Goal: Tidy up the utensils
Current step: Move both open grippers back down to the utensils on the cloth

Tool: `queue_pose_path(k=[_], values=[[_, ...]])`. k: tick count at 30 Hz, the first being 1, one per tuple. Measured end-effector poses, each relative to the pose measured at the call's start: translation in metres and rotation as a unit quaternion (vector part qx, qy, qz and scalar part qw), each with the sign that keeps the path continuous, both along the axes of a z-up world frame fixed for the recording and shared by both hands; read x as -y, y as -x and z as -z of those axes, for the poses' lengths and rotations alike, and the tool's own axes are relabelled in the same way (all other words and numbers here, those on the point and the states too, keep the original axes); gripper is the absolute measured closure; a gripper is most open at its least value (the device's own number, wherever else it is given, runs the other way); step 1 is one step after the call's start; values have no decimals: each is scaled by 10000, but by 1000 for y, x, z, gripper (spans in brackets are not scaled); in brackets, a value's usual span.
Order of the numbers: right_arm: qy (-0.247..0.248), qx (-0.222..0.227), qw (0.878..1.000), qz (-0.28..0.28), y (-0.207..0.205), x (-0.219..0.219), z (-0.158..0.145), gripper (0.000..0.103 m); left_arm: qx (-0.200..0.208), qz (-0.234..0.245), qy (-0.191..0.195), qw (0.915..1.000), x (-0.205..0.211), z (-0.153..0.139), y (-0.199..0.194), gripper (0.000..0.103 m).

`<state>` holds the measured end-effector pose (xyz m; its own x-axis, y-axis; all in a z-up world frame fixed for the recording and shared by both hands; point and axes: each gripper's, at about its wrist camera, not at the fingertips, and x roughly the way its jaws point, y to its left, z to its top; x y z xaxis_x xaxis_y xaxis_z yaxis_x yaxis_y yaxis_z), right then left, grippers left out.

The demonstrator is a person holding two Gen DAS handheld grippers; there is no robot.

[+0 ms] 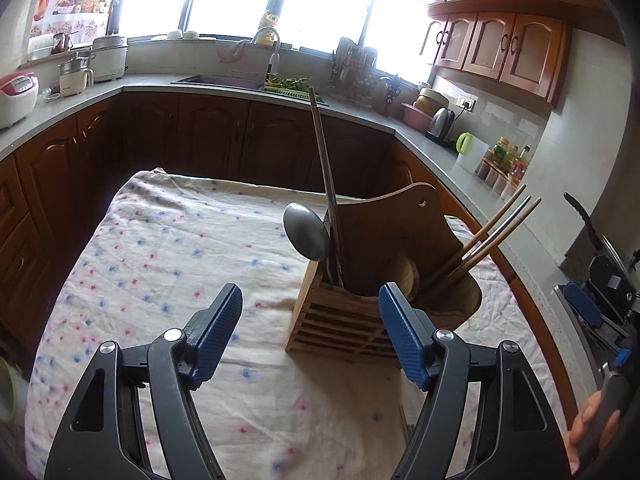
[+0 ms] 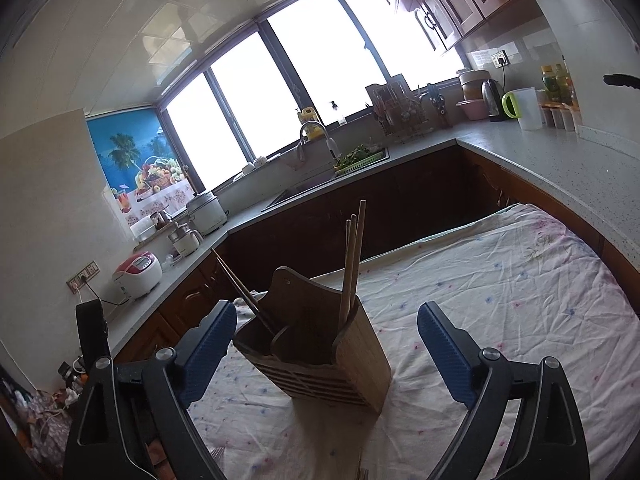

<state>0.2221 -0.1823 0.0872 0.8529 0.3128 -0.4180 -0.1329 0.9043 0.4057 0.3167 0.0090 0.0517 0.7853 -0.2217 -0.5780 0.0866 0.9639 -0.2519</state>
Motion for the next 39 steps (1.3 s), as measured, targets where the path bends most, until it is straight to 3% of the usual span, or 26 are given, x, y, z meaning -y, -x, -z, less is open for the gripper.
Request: queue_pose_path(k=[12,22,30,39], values=[[-68,-278,9995,91,60,15,12,6,-359,91,150,9992,-7,18,69,26],[59,-783,9968,148,112,27,40,5,-698,155,221,9972,-3,40,120,26],[288,-985,9947,70,153,28,65,5,-978,330,104,9946,15,61,142,26],[387,-1015,9941,49,165,33,77,8,-1124,734,-235,9907,57,72,145,26]])
